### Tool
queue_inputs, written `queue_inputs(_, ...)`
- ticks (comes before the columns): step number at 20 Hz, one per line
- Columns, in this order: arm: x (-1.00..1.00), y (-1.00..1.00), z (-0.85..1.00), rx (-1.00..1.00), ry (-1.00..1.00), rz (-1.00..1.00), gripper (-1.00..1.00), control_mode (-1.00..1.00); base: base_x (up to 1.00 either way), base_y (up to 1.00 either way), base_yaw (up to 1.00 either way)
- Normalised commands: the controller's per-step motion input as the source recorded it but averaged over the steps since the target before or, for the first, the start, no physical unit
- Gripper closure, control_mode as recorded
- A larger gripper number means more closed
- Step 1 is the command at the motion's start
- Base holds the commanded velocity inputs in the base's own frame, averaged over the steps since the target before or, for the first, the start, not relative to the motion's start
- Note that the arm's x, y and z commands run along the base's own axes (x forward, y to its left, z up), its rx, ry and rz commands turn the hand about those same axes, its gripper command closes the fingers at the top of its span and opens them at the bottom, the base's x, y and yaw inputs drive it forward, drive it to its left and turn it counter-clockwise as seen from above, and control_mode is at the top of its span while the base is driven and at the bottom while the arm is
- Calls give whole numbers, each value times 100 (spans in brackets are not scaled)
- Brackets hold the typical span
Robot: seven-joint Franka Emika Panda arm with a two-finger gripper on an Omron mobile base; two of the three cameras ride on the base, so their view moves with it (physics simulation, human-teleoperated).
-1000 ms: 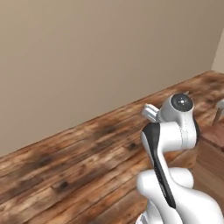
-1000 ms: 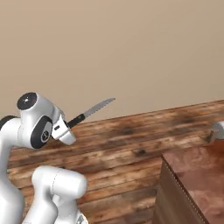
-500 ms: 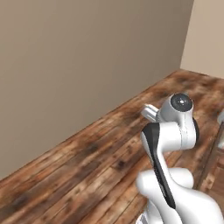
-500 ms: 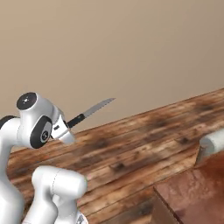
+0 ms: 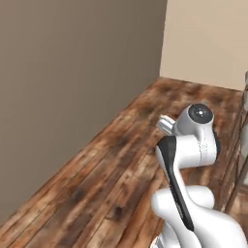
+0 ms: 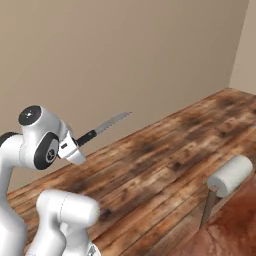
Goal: Pick up the knife from the drawer and place it on the cutting board. Then place the meat from the plate to the cutting board.
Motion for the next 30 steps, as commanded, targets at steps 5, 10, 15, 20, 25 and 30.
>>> queue_inputs(5, 0, 0, 0, 0, 0, 0, 100, 100, 100, 24, -51)
queue_inputs(10, 0, 0, 0, 0, 0, 0, 100, 100, 100, 56, -57)
queue_inputs(15, 0, 0, 0, 0, 0, 0, 100, 100, 100, 36, -57)
queue_inputs(20, 0, 0, 0, 0, 0, 0, 100, 100, 100, 22, -57)
queue_inputs(25, 0, 0, 0, 0, 0, 0, 100, 100, 100, 7, -57)
queue_inputs(30, 0, 0, 0, 0, 0, 0, 100, 100, 99, 61, -63)
